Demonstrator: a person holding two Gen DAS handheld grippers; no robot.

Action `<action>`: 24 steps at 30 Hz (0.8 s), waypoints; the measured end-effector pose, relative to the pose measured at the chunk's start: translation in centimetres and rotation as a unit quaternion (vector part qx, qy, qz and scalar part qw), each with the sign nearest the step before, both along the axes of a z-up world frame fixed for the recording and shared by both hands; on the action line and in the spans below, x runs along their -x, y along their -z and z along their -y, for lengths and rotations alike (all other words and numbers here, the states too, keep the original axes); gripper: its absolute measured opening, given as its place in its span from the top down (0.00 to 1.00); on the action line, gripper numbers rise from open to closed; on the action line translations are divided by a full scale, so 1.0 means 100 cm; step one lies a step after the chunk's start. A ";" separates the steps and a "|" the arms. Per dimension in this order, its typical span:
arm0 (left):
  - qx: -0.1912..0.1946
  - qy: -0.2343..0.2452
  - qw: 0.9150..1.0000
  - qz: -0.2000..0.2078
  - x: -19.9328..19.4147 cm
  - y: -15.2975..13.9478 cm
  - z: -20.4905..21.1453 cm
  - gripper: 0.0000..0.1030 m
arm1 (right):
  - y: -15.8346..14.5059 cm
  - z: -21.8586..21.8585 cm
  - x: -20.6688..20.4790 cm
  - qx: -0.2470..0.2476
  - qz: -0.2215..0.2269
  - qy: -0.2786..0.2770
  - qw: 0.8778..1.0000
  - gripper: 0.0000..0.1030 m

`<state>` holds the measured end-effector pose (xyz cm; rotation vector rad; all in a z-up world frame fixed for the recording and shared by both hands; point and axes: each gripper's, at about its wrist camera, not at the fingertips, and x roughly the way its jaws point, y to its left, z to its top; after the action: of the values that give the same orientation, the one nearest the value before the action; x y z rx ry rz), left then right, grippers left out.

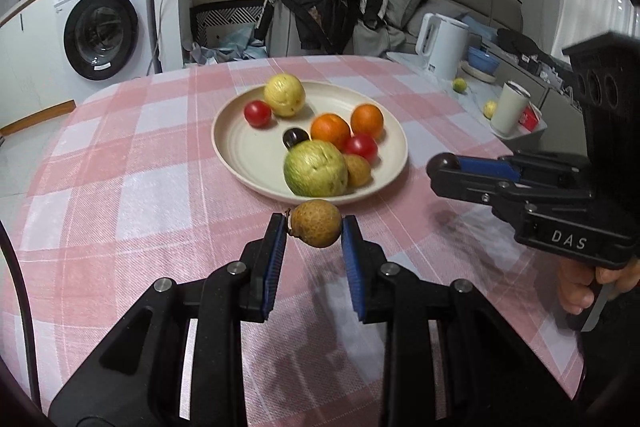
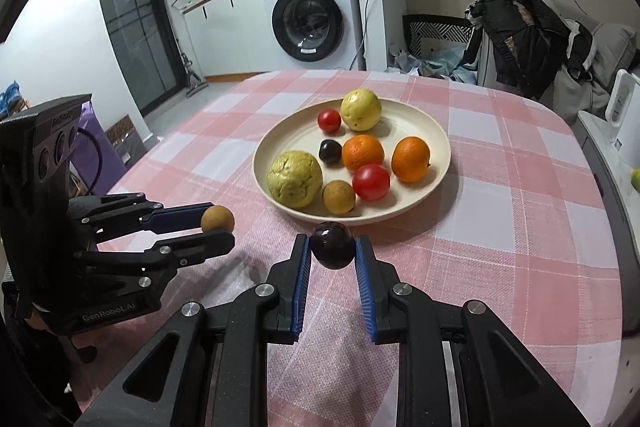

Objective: Organize fruits
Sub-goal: 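Carry the pear with the left tool over the plate while the right tool carries the plum there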

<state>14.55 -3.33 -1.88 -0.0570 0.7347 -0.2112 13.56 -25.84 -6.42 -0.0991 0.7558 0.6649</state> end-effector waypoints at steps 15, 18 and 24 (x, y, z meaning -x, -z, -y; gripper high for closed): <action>-0.002 -0.024 1.000 0.010 -0.033 -0.005 -0.012 0.75 | -0.007 0.011 -0.012 -0.044 0.009 0.031 0.998 0.77; -0.004 -0.027 1.000 0.011 -0.039 -0.006 -0.013 0.75 | -0.006 0.012 -0.018 -0.045 0.005 0.040 0.998 0.77; -0.004 -0.033 0.999 0.008 -0.052 -0.004 -0.018 0.75 | -0.007 0.015 -0.028 -0.044 0.004 0.054 0.998 0.77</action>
<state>19.77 -1.54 -1.47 -0.0725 0.7162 -0.1461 16.36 -27.34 -5.74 0.0198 0.7169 0.5946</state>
